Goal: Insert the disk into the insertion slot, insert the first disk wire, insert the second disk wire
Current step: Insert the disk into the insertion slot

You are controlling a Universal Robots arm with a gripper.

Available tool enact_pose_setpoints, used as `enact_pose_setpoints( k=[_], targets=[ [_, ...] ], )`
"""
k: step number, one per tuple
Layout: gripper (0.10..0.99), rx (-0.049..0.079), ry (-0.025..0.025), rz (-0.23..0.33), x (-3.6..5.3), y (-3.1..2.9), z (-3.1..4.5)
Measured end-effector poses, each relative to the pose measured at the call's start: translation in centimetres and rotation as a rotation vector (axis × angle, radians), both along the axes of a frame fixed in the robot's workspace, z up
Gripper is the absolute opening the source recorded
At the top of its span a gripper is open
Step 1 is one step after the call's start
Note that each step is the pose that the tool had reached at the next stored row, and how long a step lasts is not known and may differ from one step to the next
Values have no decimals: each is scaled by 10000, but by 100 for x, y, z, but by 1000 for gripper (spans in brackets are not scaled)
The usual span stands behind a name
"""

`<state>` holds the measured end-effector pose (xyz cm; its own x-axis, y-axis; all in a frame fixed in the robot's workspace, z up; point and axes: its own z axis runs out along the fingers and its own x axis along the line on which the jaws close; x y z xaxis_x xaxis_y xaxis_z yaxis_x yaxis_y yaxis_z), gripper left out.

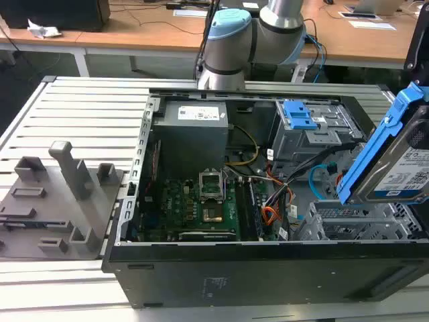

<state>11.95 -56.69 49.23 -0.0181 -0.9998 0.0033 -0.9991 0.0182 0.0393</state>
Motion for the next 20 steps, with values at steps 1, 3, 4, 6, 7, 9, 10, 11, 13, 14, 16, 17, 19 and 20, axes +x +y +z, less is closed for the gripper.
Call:
enact_pose_setpoints(
  k=[1, 3, 4, 6, 7, 9, 10, 11, 13, 14, 16, 17, 19, 20],
  targets=[
    [369, 1, 0, 0, 0, 0, -28],
    [369, 0, 0, 0, 0, 0, -73],
    [369, 0, 0, 0, 0, 0, -89],
    [369, 1, 0, 0, 0, 0, -108],
    [369, 0, 0, 0, 0, 0, -113],
    [369, 1, 0, 0, 0, 0, -133],
    [369, 0, 0, 0, 0, 0, -154],
    [369, -1, 0, 0, 0, 0, -168],
    [369, 0, 0, -1, 0, 0, -183],
    [369, 0, 0, 0, 0, 0, -190],
    [369, 0, 0, 0, 0, 0, -212],
    [369, 0, 0, 0, 0, 0, -225],
    [369, 0, 0, 0, 0, 0, -262],
    [369, 0, 0, 0, 0, 0, -292]
  ],
)
